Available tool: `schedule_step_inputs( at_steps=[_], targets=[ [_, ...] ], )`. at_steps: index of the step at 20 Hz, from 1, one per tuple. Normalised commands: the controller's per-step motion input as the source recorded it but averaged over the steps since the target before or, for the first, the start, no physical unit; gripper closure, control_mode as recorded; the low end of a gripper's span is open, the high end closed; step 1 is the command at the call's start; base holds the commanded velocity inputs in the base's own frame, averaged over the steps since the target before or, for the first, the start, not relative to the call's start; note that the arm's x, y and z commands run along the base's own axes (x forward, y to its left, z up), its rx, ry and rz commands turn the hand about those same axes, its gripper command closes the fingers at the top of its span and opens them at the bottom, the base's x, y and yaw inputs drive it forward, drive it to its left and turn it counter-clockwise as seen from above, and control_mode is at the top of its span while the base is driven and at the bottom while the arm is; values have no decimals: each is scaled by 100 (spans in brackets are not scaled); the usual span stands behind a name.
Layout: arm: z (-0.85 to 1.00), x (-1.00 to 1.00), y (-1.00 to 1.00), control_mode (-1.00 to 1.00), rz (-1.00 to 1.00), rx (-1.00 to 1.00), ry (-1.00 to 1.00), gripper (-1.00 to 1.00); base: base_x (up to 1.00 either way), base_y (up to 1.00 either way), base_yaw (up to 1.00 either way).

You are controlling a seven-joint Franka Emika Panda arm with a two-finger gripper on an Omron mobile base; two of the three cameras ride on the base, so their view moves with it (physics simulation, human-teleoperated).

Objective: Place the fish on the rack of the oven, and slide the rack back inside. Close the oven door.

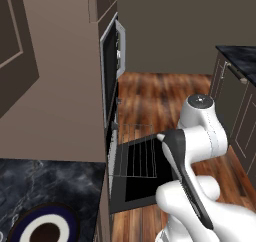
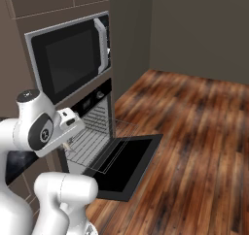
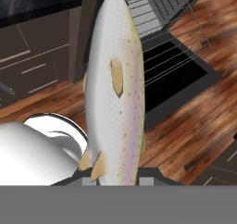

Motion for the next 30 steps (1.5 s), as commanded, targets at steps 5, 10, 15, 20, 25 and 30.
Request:
schedule_step_inputs(
  at_steps=[5, 10, 15, 20, 25, 30],
  targets=[
    [-15, 12, 0, -100, 0, 1, 0, 100, 0, 0, 0],
    [-18, 34, 1, -100, 0, 4, 0, 100, 0, 0, 0],
    [-12, 6, 1, -100, -11, 2, -2, 100, 0, 0, 0],
    [-6, 0, 22, -100, -19, 7, -1, 100, 0, 0, 0],
    [-6, 3, 2, -100, -17, 22, 5, 100, 0, 0, 0],
    [-6, 0, 0, -100, -17, 23, 7, 100, 0, 0, 0]
  ],
)
